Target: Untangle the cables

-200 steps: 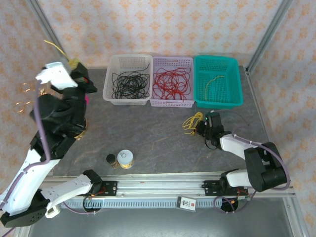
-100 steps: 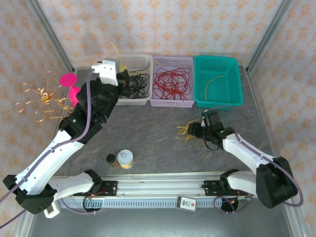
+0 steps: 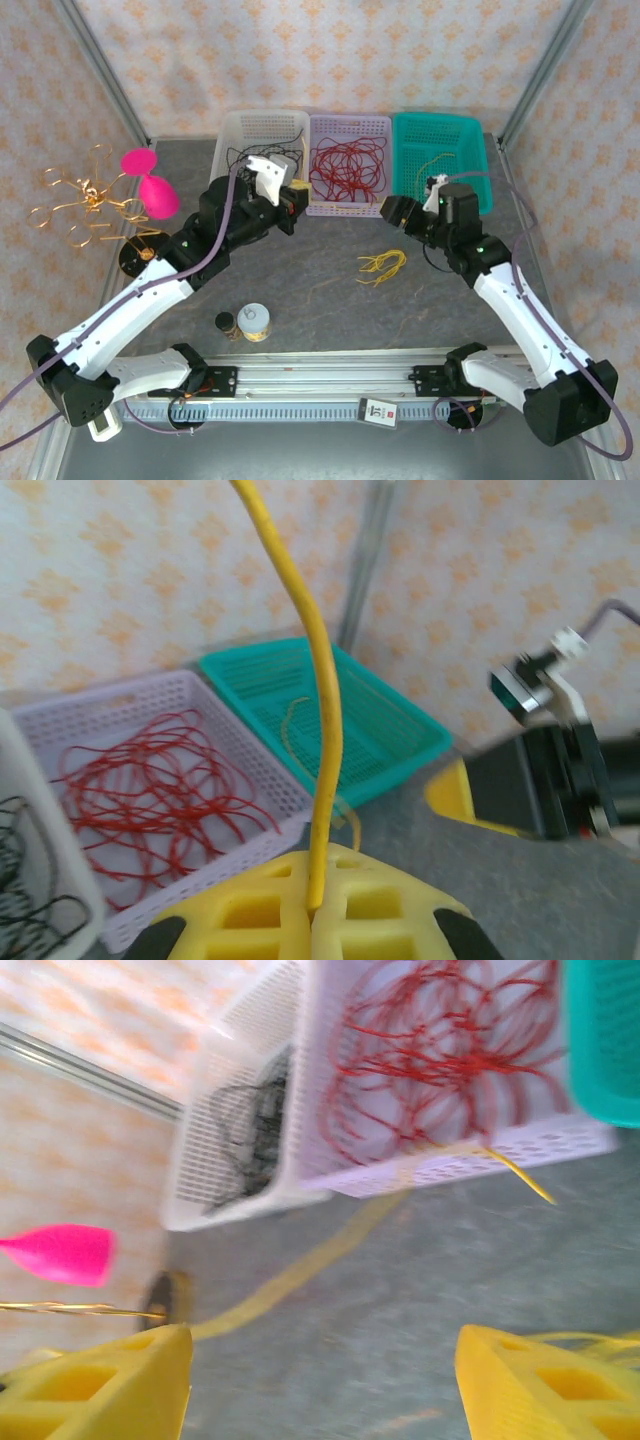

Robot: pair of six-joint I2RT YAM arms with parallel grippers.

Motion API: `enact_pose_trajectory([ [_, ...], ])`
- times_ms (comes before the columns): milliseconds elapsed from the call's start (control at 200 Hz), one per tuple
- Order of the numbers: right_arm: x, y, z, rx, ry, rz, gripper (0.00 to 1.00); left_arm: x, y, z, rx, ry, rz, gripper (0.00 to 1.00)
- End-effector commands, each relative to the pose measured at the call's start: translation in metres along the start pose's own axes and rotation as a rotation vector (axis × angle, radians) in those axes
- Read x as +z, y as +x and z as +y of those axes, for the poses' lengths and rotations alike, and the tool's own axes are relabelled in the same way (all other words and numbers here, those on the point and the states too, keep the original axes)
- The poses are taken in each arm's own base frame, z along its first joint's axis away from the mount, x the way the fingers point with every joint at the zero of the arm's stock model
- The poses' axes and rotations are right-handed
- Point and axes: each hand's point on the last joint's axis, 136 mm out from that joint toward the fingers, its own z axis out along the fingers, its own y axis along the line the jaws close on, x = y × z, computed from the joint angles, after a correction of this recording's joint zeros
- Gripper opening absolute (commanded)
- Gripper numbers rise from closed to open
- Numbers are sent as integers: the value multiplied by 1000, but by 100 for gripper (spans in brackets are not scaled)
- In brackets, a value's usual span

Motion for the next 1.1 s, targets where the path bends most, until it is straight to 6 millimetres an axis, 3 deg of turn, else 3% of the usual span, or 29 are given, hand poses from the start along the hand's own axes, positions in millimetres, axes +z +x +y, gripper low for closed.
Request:
enact_pose_trajectory([
  [0, 7, 1, 54, 274, -299, 101, 69, -6, -13, -24, 8, 149, -87, 0],
  [95, 10, -1, 67, 359, -366, 93, 69, -7, -9, -25, 12, 165, -112, 0],
  [195, 14, -3, 69, 227, -268, 87, 68, -7, -9, -26, 19, 170, -125, 0],
  [295, 6, -11, 71, 86, -198, 57, 68, -6, -9, -24, 25, 161, -131, 0],
  [460, 1, -5, 64, 112, -162, 78, 68, -8, -15, -26, 30, 179, -199, 0],
  [561, -11, -16, 60, 88, -106, 28, 71, -3, -17, -27, 40, 185, -217, 0],
  [761, -27, -22, 70, -125, -90, 35, 66, 12, -21, -35, 71, 237, -222, 0],
  [846, -25, -12, 84, -287, -135, 110, 63, 18, -20, -39, 94, 264, -193, 0],
  [896, -25, -13, 80, -446, -87, 105, 57, 22, -17, -41, 110, 271, -162, 0],
  [966, -22, -14, 68, -637, -47, 84, 56, 25, -14, -40, 130, 271, -125, 0],
  [1096, -16, 21, 65, -961, -213, 133, 58, 34, -5, -37, 146, 261, -53, 0],
])
